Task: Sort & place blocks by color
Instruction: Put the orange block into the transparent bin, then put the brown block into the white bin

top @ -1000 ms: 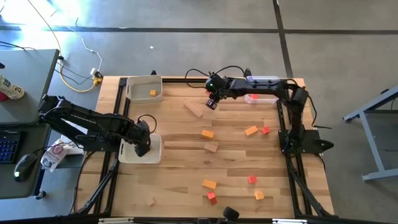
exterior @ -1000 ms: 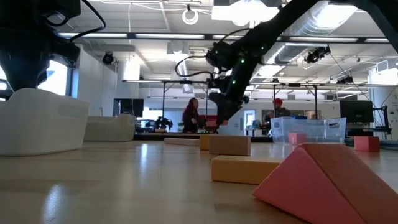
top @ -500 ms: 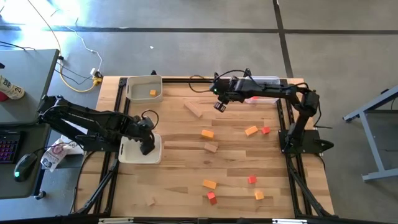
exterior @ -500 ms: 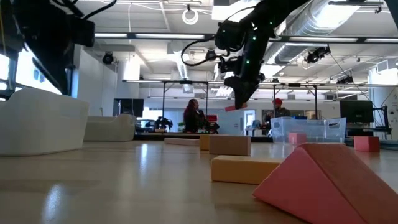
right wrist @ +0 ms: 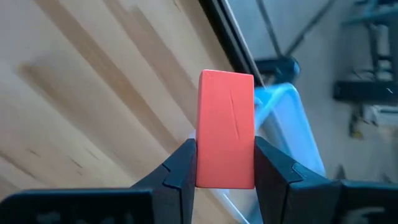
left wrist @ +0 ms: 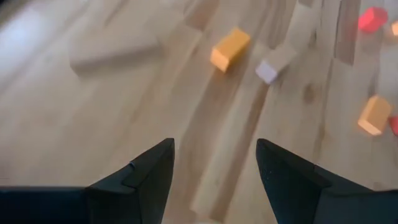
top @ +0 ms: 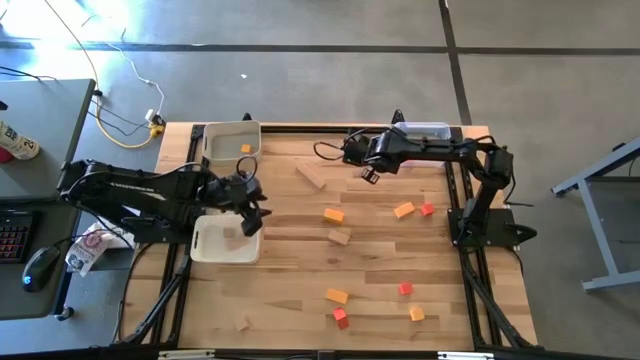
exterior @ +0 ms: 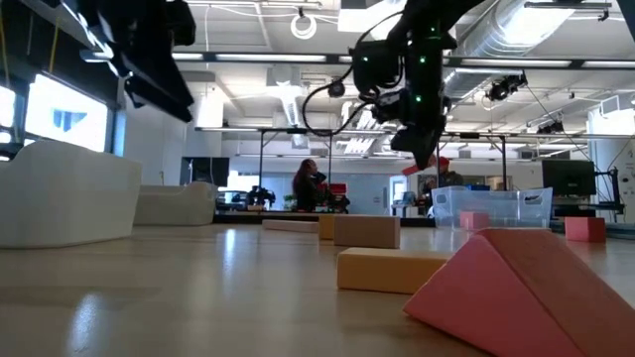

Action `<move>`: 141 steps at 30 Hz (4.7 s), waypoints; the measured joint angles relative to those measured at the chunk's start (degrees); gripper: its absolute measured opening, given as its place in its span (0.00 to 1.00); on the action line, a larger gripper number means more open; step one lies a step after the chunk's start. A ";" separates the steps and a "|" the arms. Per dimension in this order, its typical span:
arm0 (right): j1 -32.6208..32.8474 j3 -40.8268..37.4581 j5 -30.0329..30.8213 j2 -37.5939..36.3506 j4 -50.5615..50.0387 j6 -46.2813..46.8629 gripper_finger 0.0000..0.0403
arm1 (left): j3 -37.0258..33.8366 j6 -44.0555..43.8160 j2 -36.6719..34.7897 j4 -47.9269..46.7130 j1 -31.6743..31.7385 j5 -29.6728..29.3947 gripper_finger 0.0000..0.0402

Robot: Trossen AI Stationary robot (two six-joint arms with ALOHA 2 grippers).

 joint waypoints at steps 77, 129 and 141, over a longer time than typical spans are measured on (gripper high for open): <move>-21.80 0.07 -15.35 -2.76 -3.47 2.19 0.51 | 0.00 -8.20 0.01 -1.60 -16.30 13.00 0.53; -12.48 0.11 -14.97 -13.79 0.20 8.02 0.51 | 22.86 -41.04 23.22 -15.94 -49.34 -1.49 0.53; -12.48 0.11 -15.01 -13.77 0.23 8.00 0.51 | 28.37 -51.12 34.51 -21.97 -52.39 0.04 0.53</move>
